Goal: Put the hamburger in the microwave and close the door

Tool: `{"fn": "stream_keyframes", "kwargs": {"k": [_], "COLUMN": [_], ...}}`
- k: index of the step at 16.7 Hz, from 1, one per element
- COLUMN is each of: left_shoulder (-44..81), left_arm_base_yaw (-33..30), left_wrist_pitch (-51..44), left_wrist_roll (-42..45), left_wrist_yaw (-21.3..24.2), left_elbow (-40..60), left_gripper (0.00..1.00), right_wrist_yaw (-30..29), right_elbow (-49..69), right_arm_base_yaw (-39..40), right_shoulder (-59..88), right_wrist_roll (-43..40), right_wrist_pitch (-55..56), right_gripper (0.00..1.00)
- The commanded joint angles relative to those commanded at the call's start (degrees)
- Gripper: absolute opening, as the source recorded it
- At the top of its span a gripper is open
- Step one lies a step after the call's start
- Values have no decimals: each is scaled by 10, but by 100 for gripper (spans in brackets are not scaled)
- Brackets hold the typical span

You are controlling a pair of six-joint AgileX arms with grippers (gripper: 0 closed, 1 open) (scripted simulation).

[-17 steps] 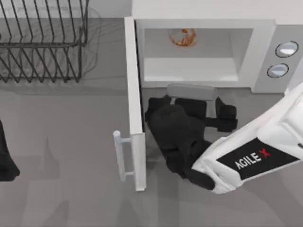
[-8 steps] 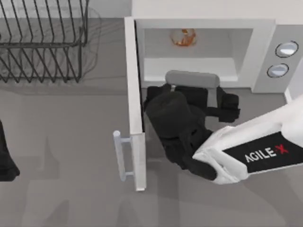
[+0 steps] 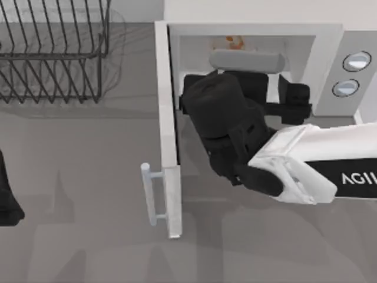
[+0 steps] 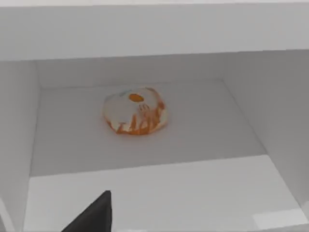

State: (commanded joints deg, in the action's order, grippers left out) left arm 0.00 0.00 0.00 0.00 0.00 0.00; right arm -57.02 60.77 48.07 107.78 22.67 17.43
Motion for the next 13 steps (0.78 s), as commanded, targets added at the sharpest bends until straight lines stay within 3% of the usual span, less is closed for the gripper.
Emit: {"fn": "stream_keyframes", "kwargs": {"k": [6,13], "left_shoulder": [0,0], "left_arm_base_yaw": [0,0], "left_wrist_pitch": [0,0], "left_wrist_roll": [0,0], "left_wrist_yaw": [0,0], "left_elbow": [0,0], "left_gripper": [100,100], "right_wrist_yaw": [20,160], "right_elbow": [-19,-169], "right_arm_base_yaw": [-16,-138], "right_shoulder": [-27,-294], "right_wrist_roll": [-6,-62], "right_wrist_pitch": [0,-44], "right_gripper": [100,100]}}
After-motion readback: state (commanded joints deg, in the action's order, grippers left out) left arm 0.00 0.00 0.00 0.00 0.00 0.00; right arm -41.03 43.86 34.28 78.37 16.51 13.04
